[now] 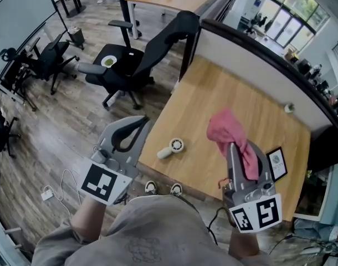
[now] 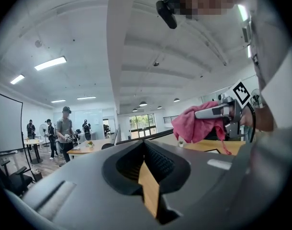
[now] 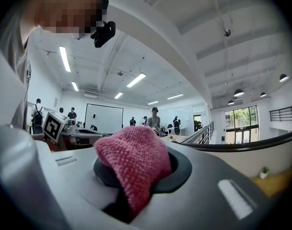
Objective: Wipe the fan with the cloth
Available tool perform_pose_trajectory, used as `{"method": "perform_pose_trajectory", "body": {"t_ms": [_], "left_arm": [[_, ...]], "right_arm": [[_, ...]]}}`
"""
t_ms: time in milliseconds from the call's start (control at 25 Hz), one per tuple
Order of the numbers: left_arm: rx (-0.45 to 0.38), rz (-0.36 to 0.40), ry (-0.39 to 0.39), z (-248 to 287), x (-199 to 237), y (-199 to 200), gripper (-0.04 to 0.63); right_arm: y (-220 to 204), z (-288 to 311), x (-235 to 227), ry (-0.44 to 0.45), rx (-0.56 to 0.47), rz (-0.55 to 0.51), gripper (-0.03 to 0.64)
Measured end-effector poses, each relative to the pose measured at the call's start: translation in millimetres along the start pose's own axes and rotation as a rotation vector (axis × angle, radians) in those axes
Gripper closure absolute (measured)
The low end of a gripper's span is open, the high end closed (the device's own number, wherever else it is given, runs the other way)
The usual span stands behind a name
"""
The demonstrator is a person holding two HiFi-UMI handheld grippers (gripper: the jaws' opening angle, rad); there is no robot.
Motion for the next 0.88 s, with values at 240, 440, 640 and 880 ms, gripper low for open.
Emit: {"method": "perform_pose_trajectory", "body": {"t_ms": [240, 440, 640, 880], "left_arm": [[0.033, -0.016, 0.001, -6, -8, -12, 0.594], [0.031, -0.023, 0.004, -4, -8, -9, 0.594], [0.032, -0.006, 0.018, -12, -14, -6, 0.594], [0.024, -0.016, 0.004, -13, -15, 1, 0.594]], "right_arm": [[-21, -2, 7, 0.017, 0.046, 0.043, 0.537], [-20, 5, 6, 0.026, 0.056, 0.036, 0.537], [-16, 2, 12, 0.013, 0.05, -0.009, 0.535], [-13, 2, 9, 0.019, 0.052, 0.002, 0.535]]}}
Point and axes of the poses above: the fingertips, and each gripper's own axes: z forward along the fingers, x to its left, y out of its top, the point moved 4 cm from there along -z, backward along the fingers, and after that the axes turned 14 degrees about x, right-handed, at the moved point
